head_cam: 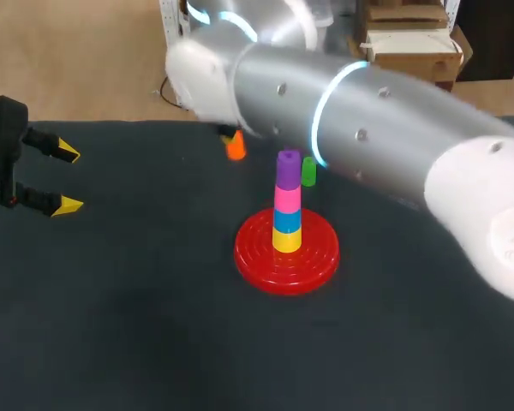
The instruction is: Pick up and stack the cylinders on the red base in this order: pink,purple,orange,green
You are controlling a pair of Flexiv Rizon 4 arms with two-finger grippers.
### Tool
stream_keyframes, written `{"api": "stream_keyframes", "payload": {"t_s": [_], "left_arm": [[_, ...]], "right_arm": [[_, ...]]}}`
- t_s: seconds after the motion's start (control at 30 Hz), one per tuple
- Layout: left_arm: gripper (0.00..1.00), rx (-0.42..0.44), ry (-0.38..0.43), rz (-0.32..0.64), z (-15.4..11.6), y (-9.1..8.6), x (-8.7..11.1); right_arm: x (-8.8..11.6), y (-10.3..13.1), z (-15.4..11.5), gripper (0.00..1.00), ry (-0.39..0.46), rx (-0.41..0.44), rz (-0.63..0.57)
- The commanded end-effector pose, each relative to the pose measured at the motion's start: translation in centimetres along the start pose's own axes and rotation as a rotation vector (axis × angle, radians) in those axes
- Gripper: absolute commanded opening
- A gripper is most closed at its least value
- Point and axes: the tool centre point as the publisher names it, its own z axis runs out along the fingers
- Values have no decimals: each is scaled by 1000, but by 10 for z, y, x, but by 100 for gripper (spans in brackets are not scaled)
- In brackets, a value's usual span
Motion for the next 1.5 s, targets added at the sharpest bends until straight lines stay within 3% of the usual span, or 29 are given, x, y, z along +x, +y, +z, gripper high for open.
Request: {"api": "stream_keyframes", "payload": {"t_s": [0.03, 0.27, 0.47, 0.77, 1.07, 1.5], "left_arm": [[100, -4, -3, 2, 0, -1, 1], [100, -4, -3, 2, 0, -1, 1], [100, -4, -3, 2, 0, -1, 1], [100, -4, -3, 2, 0, -1, 1], [100, -4, -3, 2, 0, -1, 1], [100, -4, -3, 2, 0, -1, 1]], "right_arm": [[25, -1, -82, 0, 37, -199, 29], [64, 21, -152, 0, -66, -124, 114], [75, 49, -178, 0, -116, -155, 132], [99, 73, -180, 0, -33, -184, 186], [108, 93, -180, 0, -53, -176, 227], [119, 108, -155, 0, -68, -210, 276]]}}
